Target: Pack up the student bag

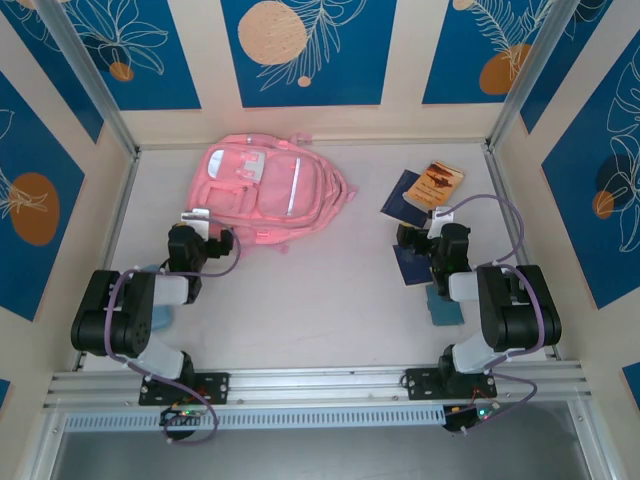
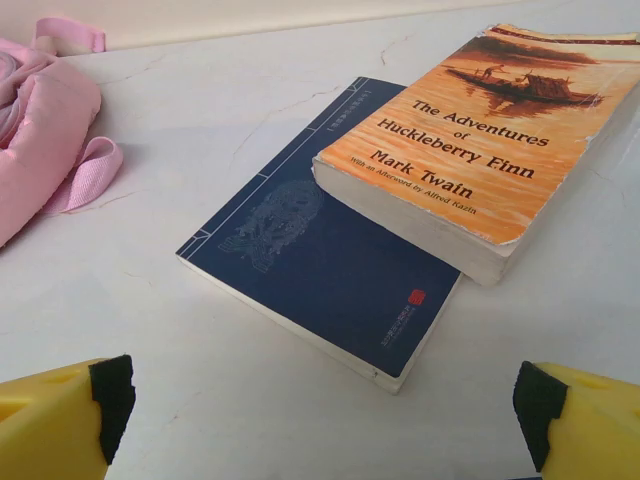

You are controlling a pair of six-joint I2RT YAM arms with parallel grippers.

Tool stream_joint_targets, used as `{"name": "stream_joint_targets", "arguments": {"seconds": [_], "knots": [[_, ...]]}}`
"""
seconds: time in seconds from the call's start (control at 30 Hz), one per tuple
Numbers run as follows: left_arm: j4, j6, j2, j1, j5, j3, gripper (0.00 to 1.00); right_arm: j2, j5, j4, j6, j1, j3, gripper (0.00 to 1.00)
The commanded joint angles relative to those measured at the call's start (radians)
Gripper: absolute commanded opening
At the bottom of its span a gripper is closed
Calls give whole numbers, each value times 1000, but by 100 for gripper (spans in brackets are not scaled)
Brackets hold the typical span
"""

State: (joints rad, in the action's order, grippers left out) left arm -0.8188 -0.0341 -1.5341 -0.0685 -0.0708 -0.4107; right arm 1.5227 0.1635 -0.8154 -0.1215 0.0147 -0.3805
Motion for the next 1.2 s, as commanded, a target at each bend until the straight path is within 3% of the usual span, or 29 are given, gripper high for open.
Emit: {"name": "stream_joint_targets", "arguments": {"seconds": [0.0, 0.73, 0.9, 1.17], "knots": [[1, -10, -1, -2, 17, 3, 100, 1, -13, -13, 8, -4, -23, 99], [11, -9, 21, -2, 8, 4, 100, -14, -2, -22, 3, -4, -17, 99], [251, 31, 167, -2, -105, -50, 100, -152, 98, 101, -40, -7, -18, 99], [769, 189, 355, -4, -92, -231, 100, -414, 67, 450, -141, 39, -109, 99]]}}
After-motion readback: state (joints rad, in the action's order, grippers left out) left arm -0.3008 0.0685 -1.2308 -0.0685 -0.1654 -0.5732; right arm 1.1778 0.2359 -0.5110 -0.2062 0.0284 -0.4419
